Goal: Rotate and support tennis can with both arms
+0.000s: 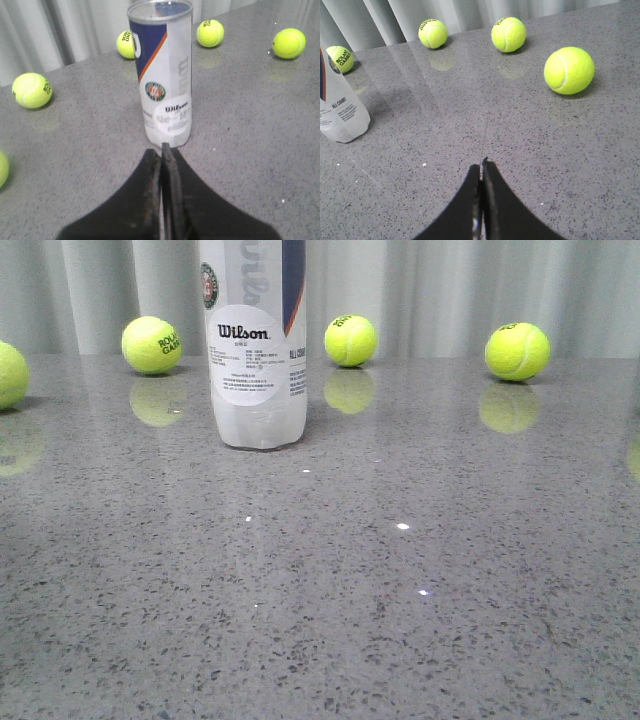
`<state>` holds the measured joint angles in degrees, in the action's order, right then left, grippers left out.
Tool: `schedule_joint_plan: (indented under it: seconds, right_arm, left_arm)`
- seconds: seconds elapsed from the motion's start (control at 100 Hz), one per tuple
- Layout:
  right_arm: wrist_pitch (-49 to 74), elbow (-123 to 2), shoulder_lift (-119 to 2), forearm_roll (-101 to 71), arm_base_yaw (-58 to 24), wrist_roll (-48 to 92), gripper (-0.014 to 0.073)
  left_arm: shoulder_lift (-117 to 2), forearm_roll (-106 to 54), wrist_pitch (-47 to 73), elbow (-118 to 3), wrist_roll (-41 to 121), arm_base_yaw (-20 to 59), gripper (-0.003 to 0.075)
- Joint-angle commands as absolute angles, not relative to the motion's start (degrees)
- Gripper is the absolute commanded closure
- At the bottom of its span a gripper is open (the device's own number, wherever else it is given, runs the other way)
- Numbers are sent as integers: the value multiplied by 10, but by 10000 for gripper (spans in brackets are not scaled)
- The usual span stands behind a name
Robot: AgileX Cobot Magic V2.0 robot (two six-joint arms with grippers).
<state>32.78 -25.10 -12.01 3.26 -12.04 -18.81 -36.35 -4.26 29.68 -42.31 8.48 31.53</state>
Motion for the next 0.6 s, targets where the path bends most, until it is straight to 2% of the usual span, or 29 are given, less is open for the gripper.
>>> schedule_joint_plan:
  seconds: [0.0,0.17,0.37,0.59]
  right_arm:
    - [280,-265,-125,34,-117,-186,629]
    - [280,-265,-125,34,-117,-186,629]
    - [280,-265,-125,34,-117,-186,629]
    - [280,-265,-125,34,-117,-186,629]
  left_arm:
    - [-339,-35,252,-415,84,305,741]
    - [-314,-37,201,-377,80,260,741]
    - [-292,-40,80,-311,79,177,741]
    - [-223,-9,66,-222,-6,91,741]
